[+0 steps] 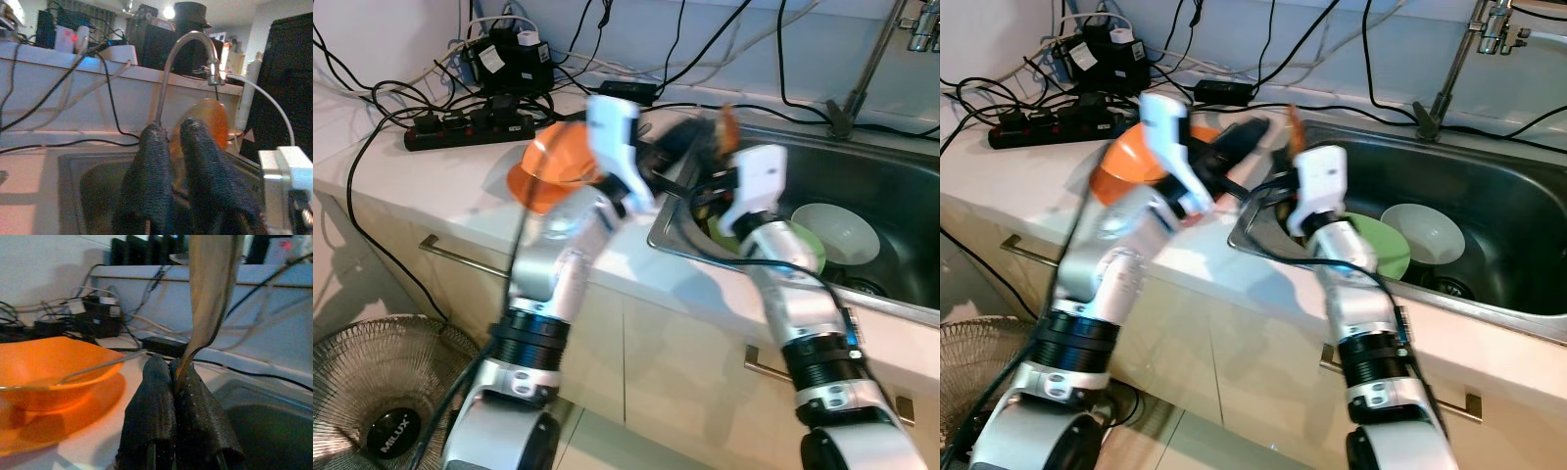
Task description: Kitchen organization
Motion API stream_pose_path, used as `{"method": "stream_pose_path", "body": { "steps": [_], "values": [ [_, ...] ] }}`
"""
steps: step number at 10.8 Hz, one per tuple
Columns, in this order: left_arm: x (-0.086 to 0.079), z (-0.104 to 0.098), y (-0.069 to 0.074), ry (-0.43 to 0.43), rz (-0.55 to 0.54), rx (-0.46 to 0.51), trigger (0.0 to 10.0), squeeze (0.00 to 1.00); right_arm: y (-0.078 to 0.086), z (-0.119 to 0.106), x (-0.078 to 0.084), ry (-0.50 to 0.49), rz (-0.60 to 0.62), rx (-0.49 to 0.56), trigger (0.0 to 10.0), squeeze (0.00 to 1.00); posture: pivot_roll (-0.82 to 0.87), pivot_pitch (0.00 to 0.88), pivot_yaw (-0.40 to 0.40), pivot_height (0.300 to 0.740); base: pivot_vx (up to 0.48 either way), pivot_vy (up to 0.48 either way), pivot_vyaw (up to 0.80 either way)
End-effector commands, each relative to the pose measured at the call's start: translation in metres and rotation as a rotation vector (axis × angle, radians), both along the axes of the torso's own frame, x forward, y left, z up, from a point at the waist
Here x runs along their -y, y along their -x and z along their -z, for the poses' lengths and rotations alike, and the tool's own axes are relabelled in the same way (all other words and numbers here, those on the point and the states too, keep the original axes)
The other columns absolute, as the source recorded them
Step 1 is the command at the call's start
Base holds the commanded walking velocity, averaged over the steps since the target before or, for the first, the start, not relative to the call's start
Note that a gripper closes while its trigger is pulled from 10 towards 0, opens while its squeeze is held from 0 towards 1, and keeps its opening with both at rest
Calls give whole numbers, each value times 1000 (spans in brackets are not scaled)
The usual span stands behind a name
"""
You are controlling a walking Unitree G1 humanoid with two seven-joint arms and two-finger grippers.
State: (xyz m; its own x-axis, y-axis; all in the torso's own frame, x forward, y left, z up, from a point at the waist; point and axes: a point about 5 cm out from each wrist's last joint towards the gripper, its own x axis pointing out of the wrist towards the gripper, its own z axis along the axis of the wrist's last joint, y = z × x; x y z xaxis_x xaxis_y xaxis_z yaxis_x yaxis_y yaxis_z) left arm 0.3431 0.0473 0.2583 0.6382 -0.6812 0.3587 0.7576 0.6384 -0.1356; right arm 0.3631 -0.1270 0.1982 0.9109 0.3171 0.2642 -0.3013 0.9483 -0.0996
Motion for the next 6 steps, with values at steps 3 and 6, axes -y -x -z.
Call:
{"method": "stream_pose_path", "body": {
  "steps": [3,6],
  "values": [
    [1,-2,1,-11,3,14,10000,1000,-8,-2,7,-24,66,-21,0,0,147,13,49,740,0,0,0],
    [-5,13,2,-115,-57,1,10000,0,-22,-5,27,0,164,-45,0,0,148,7,45,740,0,0,0]
  ]
}}
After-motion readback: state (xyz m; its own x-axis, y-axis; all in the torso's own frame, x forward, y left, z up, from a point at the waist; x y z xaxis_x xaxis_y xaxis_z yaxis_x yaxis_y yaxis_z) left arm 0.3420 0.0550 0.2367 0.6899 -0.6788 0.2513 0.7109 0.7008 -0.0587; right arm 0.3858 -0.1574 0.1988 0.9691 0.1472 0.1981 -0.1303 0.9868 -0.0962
